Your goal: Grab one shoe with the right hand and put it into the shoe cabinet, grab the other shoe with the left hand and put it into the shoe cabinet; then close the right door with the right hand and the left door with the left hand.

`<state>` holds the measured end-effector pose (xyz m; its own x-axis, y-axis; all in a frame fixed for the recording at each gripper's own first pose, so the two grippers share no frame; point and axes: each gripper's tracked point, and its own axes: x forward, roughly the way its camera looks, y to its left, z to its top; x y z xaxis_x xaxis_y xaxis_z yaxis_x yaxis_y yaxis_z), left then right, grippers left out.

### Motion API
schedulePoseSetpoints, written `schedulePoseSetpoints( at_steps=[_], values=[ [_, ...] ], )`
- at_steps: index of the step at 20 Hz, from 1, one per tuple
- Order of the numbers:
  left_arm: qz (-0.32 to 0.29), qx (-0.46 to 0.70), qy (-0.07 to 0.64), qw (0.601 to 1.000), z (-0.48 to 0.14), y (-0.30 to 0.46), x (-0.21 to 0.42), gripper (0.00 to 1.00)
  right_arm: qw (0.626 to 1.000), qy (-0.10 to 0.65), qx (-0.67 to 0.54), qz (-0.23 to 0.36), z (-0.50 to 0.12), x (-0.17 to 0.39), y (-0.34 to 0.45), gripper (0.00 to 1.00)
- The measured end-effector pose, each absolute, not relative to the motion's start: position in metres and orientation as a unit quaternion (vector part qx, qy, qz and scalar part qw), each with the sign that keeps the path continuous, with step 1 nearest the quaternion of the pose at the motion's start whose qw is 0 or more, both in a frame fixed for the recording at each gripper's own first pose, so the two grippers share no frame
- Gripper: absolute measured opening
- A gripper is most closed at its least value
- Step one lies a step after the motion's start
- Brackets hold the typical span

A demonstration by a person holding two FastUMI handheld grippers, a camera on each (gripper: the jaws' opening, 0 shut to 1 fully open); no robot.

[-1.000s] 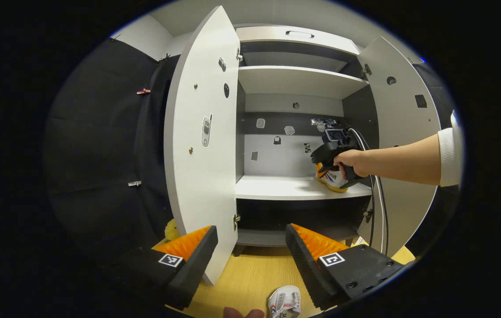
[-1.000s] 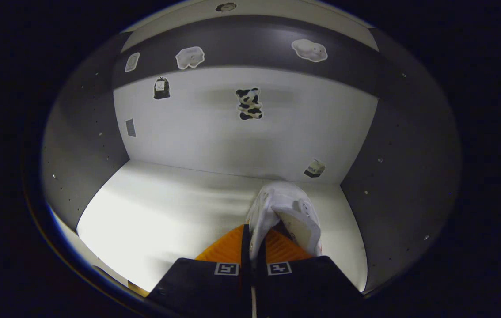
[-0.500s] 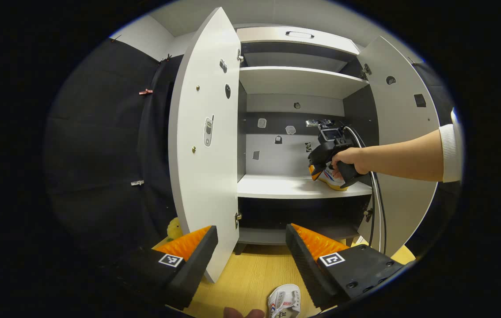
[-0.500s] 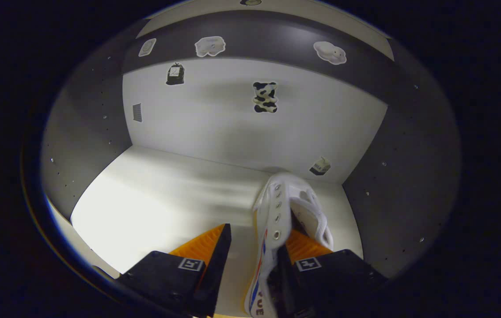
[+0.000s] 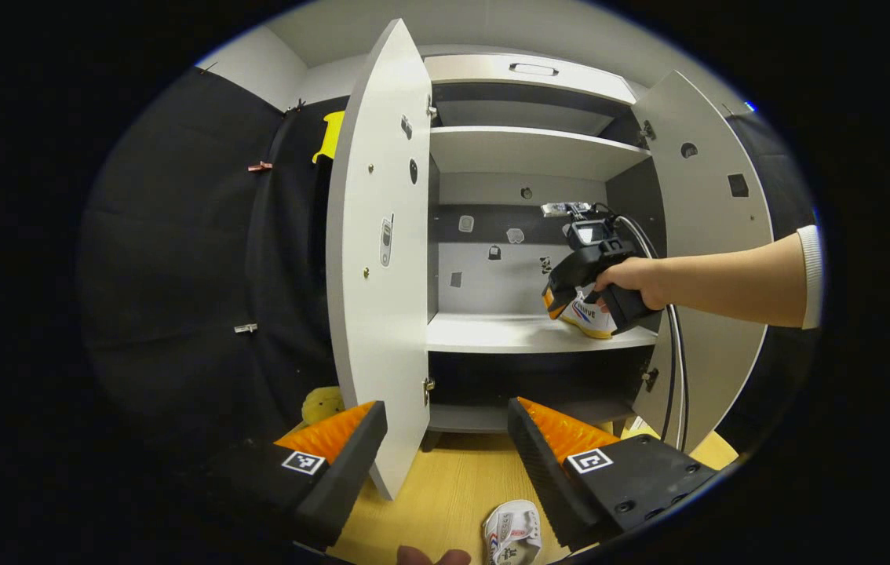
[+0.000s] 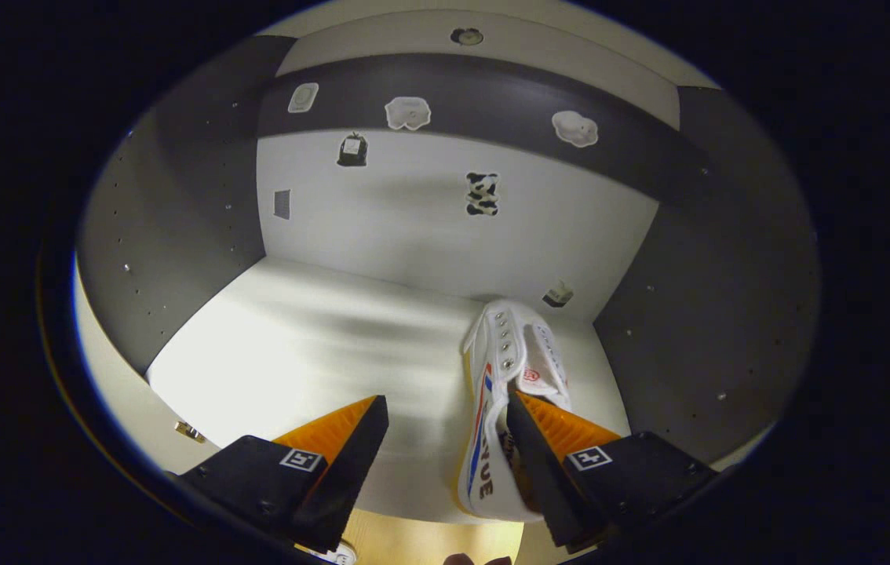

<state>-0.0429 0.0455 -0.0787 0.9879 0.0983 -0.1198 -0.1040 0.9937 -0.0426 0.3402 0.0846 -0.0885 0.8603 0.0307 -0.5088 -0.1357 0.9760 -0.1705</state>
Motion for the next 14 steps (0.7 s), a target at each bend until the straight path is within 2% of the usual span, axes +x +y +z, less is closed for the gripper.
schedulePoseSetpoints(
  at_steps=[7, 14],
  values=[
    [0.024, -0.018, 0.047, 0.998, -0.101, 0.038, -0.048, 0.96, 0.987, 0.138, -0.041, 0.067, -0.014, 0.266, 0.089, 0.98],
    [-0.017, -0.043, 0.092, 0.995, -0.182, 0.018, -0.069, 0.96, 0.993, 0.056, -0.003, 0.101, 0.007, 0.160, 0.083, 0.98]
  ],
)
